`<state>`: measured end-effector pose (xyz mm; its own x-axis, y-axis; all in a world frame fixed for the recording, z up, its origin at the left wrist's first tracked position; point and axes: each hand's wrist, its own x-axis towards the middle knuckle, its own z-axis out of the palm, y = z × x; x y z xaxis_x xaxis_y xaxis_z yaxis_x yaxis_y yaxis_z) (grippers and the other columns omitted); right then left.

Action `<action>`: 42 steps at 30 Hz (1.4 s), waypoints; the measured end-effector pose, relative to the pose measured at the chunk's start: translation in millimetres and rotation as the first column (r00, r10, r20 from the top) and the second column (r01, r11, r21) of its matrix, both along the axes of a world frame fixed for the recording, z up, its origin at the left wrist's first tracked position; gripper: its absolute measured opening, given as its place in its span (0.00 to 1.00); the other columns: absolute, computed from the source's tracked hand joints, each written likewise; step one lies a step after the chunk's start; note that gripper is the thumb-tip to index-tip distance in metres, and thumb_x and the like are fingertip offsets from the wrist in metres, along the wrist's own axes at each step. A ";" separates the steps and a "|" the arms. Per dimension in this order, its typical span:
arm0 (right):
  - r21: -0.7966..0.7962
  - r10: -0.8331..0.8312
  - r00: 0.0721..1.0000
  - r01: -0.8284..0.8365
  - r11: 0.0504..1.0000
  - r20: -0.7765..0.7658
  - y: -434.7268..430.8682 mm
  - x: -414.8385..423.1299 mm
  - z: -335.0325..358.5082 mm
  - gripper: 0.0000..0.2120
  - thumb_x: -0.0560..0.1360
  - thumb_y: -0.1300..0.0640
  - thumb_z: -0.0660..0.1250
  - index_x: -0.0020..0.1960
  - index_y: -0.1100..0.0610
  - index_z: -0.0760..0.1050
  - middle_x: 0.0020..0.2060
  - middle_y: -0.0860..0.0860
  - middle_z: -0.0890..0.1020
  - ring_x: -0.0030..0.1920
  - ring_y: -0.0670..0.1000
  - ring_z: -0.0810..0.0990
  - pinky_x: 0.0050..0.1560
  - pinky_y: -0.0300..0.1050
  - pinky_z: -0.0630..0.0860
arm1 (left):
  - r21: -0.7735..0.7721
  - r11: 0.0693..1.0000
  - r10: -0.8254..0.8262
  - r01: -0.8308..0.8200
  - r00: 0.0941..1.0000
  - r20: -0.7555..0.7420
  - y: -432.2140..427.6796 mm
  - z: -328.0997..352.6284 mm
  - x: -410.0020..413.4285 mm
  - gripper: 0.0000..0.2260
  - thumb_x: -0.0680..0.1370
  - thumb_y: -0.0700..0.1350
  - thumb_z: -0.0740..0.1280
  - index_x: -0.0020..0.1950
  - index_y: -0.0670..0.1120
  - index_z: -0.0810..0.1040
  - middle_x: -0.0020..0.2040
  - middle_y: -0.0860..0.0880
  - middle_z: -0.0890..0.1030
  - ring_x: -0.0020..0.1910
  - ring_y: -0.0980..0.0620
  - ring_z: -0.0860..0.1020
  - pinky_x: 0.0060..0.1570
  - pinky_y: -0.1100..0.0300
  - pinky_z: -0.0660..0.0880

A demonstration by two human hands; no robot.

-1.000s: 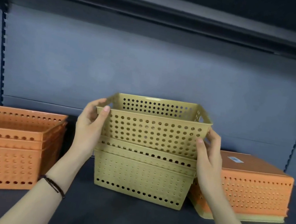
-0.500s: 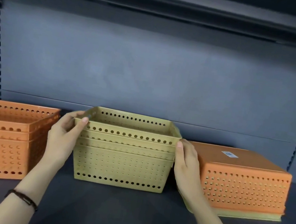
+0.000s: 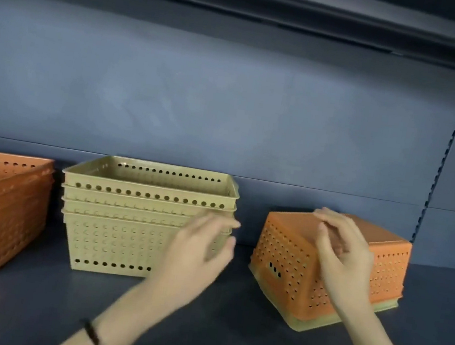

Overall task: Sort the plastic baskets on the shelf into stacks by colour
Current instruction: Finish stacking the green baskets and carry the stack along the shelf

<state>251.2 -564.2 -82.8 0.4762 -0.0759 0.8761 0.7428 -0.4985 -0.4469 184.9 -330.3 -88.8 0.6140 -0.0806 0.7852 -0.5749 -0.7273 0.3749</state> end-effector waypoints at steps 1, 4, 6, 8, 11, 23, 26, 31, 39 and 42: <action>0.022 -0.075 0.997 0.075 0.997 -0.006 -13.8 4.5 -2.2 0.09 0.78 0.63 0.63 0.54 0.56 0.80 0.54 0.47 0.81 0.61 0.48 0.76 0.63 0.46 0.71 | -0.017 0.998 -0.055 0.053 0.988 -0.142 -23.9 -6.4 5.1 0.17 0.79 0.53 0.63 0.67 0.52 0.76 0.66 0.58 0.75 0.64 0.62 0.72 0.66 0.58 0.69; -0.009 -0.331 0.934 0.333 0.943 -0.137 -55.8 27.4 -17.3 0.15 0.77 0.54 0.57 0.57 0.58 0.78 0.61 0.53 0.79 0.66 0.57 0.71 0.70 0.52 0.60 | -0.107 0.978 -0.210 0.181 0.852 -0.480 -75.7 -25.0 29.9 0.34 0.77 0.59 0.65 0.80 0.56 0.56 0.79 0.60 0.55 0.77 0.59 0.57 0.76 0.52 0.58; -0.111 -0.387 0.893 0.371 0.922 -0.230 -71.1 39.8 -33.0 0.22 0.78 0.48 0.50 0.60 0.56 0.77 0.64 0.55 0.78 0.69 0.58 0.68 0.72 0.55 0.56 | -0.184 0.956 -0.292 0.227 0.770 -0.567 -91.5 -32.0 44.0 0.44 0.74 0.64 0.66 0.81 0.56 0.44 0.81 0.59 0.47 0.79 0.58 0.49 0.77 0.49 0.52; -0.165 -0.411 0.883 0.381 0.910 -0.227 -73.6 46.0 -46.2 0.23 0.79 0.46 0.47 0.61 0.52 0.76 0.64 0.52 0.78 0.71 0.57 0.67 0.71 0.60 0.57 | -0.258 0.933 -0.359 0.253 0.728 -0.584 -97.4 -40.5 59.4 0.48 0.70 0.67 0.67 0.80 0.58 0.41 0.81 0.58 0.49 0.79 0.56 0.50 0.77 0.47 0.53; -0.133 -0.448 0.872 0.429 0.894 -0.198 -56.1 37.5 -43.6 0.20 0.79 0.45 0.48 0.58 0.44 0.77 0.61 0.46 0.79 0.68 0.55 0.67 0.67 0.62 0.60 | -0.350 0.913 -0.374 0.207 0.768 -0.520 -100.6 -50.4 71.8 0.53 0.64 0.72 0.71 0.79 0.63 0.43 0.79 0.57 0.58 0.78 0.54 0.58 0.74 0.45 0.60; 0.169 -0.274 0.808 0.412 0.895 -0.521 -82.7 41.9 -48.0 0.50 0.64 0.32 0.70 0.77 0.54 0.54 0.73 0.58 0.65 0.72 0.64 0.63 0.68 0.65 0.62 | -0.517 0.855 -0.321 0.052 0.834 -0.448 -68.0 -45.3 89.1 0.33 0.79 0.52 0.67 0.80 0.54 0.54 0.65 0.55 0.77 0.62 0.56 0.74 0.59 0.60 0.69; 0.286 0.003 0.821 0.195 0.938 -0.571 -90.8 38.0 -43.5 0.35 0.72 0.41 0.69 0.71 0.55 0.62 0.58 0.50 0.76 0.63 0.57 0.74 0.56 0.50 0.70 | -0.554 0.830 -0.347 0.068 0.841 -0.416 -73.5 -42.7 89.1 0.33 0.79 0.51 0.67 0.80 0.54 0.55 0.67 0.53 0.76 0.66 0.53 0.74 0.63 0.57 0.71; 0.294 0.028 0.925 0.092 0.951 -0.379 -98.1 34.0 -10.9 0.29 0.73 0.45 0.70 0.70 0.52 0.66 0.54 0.43 0.77 0.55 0.46 0.77 0.54 0.46 0.72 | -0.590 0.793 -0.365 0.151 0.894 -0.261 -76.1 -13.3 77.7 0.33 0.78 0.50 0.68 0.79 0.56 0.56 0.64 0.57 0.78 0.61 0.62 0.77 0.53 0.68 0.75; 0.375 0.104 0.987 -0.052 0.926 -0.121 -95.5 45.9 70.9 0.24 0.76 0.50 0.67 0.67 0.53 0.60 0.49 0.38 0.74 0.42 0.27 0.75 0.40 0.26 0.72 | -0.617 0.733 -0.459 0.287 0.878 -0.138 -64.7 76.5 55.0 0.35 0.75 0.47 0.73 0.71 0.62 0.53 0.62 0.59 0.78 0.59 0.61 0.79 0.62 0.55 0.74; 0.428 0.175 0.982 -0.128 0.895 -0.071 -85.4 47.7 100.6 0.17 0.77 0.52 0.66 0.57 0.49 0.57 0.42 0.43 0.75 0.32 0.31 0.75 0.37 0.32 0.73 | -0.597 0.734 -0.455 0.324 0.887 -0.080 -46.2 103.1 49.4 0.28 0.72 0.45 0.74 0.67 0.54 0.65 0.59 0.60 0.81 0.55 0.64 0.81 0.62 0.53 0.77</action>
